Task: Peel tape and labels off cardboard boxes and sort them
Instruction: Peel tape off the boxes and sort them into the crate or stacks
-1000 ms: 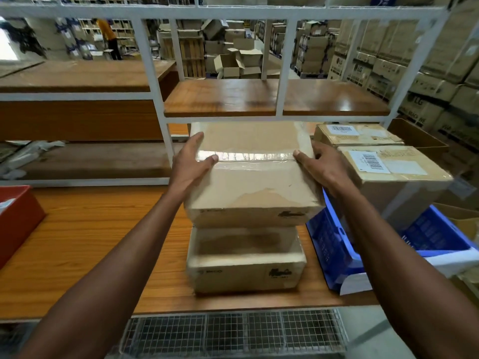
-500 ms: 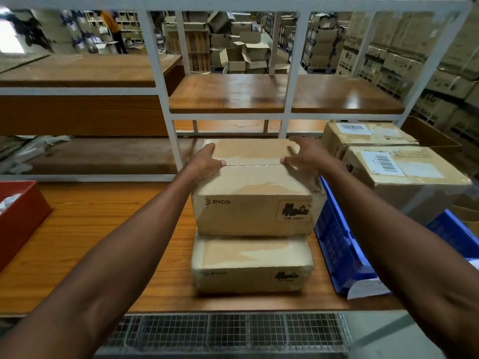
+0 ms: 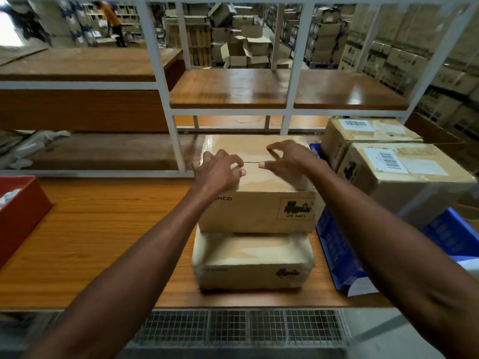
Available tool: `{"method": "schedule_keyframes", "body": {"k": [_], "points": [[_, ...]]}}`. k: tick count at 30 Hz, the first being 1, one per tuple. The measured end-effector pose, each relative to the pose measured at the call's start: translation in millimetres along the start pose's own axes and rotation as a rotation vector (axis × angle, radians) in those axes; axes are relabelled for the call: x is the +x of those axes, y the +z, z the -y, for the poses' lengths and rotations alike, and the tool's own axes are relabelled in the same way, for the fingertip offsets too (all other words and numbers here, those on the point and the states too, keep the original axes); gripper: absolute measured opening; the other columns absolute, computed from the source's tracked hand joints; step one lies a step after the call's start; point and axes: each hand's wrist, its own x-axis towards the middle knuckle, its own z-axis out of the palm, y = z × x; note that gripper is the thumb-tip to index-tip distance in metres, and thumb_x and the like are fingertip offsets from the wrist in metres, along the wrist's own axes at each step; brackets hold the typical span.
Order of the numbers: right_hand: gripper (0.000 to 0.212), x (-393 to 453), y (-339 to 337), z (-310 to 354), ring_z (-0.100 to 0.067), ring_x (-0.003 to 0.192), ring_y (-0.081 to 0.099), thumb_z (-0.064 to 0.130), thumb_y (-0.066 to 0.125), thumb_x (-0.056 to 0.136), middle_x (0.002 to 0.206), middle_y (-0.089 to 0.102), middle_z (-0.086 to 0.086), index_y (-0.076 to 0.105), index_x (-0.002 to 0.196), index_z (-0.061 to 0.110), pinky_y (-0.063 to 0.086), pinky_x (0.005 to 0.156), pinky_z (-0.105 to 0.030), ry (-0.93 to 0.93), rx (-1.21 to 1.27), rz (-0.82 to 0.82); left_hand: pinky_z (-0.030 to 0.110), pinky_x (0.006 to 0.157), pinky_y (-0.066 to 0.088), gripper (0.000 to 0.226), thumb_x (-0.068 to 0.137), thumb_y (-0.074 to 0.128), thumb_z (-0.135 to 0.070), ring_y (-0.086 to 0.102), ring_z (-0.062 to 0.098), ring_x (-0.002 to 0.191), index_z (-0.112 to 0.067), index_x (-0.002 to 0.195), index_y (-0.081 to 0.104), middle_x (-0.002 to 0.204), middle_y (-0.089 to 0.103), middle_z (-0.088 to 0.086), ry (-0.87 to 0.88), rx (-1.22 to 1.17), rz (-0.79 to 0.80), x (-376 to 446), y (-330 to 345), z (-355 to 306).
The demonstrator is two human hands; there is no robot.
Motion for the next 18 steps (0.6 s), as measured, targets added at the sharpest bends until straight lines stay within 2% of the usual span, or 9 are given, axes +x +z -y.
{"method": "schedule_keyframes", "body": {"k": [2,4,6,8,10,11,13,15,18], "points": [[0.063,-10.4,6.2,5.4,-0.032,0.130,0.053,0.067,0.066,0.088,0.146,0.055,-0.007,0.058,0.138,0.030,0.039,0.110,-0.059,0.000,-0.021,-0.092,0.057,0.108,0.034,0.038,0.100,0.053,-0.054,0.031,0.030,0.143,-0.041,0.136,0.059,0.153,0.046,-0.003,-0.005,-0.041,0.050,-3.9,-1.0,1.4],[0.049,-22.2,17.9,15.0,-0.034,0.126,0.054,0.063,0.058,0.096,0.135,0.060,-0.008,0.062,0.130,0.027,0.027,0.115,-0.068,0.005,-0.107,-0.193,0.053,0.106,0.036,0.039,0.101,0.052,-0.054,0.027,0.029,0.146,-0.041,0.138,0.059,0.155,0.044,-0.004,0.001,-0.079,0.065,-6.4,-3.9,4.1],[0.044,-32.2,26.8,26.3,-0.037,0.133,0.048,0.054,0.050,0.103,0.142,0.055,-0.009,0.059,0.137,0.028,0.022,0.116,-0.067,0.018,-0.157,-0.165,0.051,0.105,0.036,0.041,0.101,0.051,-0.055,0.025,0.029,0.146,-0.041,0.140,0.057,0.156,0.043,-0.004,0.017,-0.065,0.083,-7.0,-6.7,6.9],[0.048,-41.4,27.0,26.9,-0.036,0.139,0.043,0.055,0.051,0.102,0.151,0.050,-0.008,0.055,0.144,0.032,0.029,0.115,-0.062,0.000,-0.110,-0.090,0.050,0.106,0.036,0.044,0.100,0.053,-0.054,0.027,0.028,0.146,-0.040,0.141,0.058,0.156,0.044,-0.004,0.054,-0.089,0.111,-6.4,-8.2,15.4],[0.057,-49.2,18.3,13.6,-0.035,0.146,0.036,0.061,0.061,0.095,0.158,0.044,-0.006,0.054,0.145,0.035,0.031,0.116,-0.060,0.012,0.007,-0.066,0.044,0.104,0.038,0.040,0.100,0.059,-0.049,0.036,0.023,0.142,-0.035,0.136,0.063,0.152,0.048,-0.003,0.099,-0.246,0.070,-8.5,-8.7,29.5],[0.062,-52.4,13.6,3.2,-0.037,0.150,0.028,0.061,0.064,0.092,0.162,0.037,-0.006,0.052,0.148,0.037,0.027,0.119,-0.061,0.050,0.065,-0.073,0.039,0.101,0.041,0.036,0.100,0.061,-0.044,0.042,0.018,0.137,-0.033,0.134,0.065,0.149,0.049,-0.002,0.089,-0.384,-0.004,-12.0,-8.0,37.7],[0.072,-57.3,8.1,-20.4,-0.042,0.153,0.018,0.062,0.068,0.089,0.167,0.025,-0.008,0.043,0.153,0.038,0.020,0.120,-0.066,0.163,0.118,-0.107,0.034,0.094,0.049,0.031,0.102,0.061,-0.036,0.052,0.013,0.125,-0.030,0.132,0.065,0.143,0.051,-0.001,-0.042,-0.670,-0.220,-23.5,-4.0,55.0],[0.083,-61.1,5.5,-39.8,-0.040,0.147,0.033,0.063,0.069,0.088,0.163,0.030,-0.011,0.034,0.157,0.033,0.032,0.116,-0.062,0.245,0.193,-0.105,0.037,0.086,0.058,0.032,0.102,0.059,-0.044,0.060,0.014,0.115,-0.030,0.130,0.063,0.136,0.058,-0.001,-0.244,-0.872,-0.312,-36.6,4.0,69.3],[0.091,-65.6,8.2,-54.1,-0.031,0.144,0.042,0.058,0.071,0.089,0.165,0.032,-0.006,0.024,0.162,0.029,0.040,0.108,-0.045,0.227,0.480,-0.061,0.055,0.095,0.055,0.048,0.099,0.048,-0.066,0.065,0.021,0.112,-0.033,0.131,0.062,0.127,0.068,-0.002,-0.457,-1.096,-0.126,-52.0,18.8,76.5]]}}
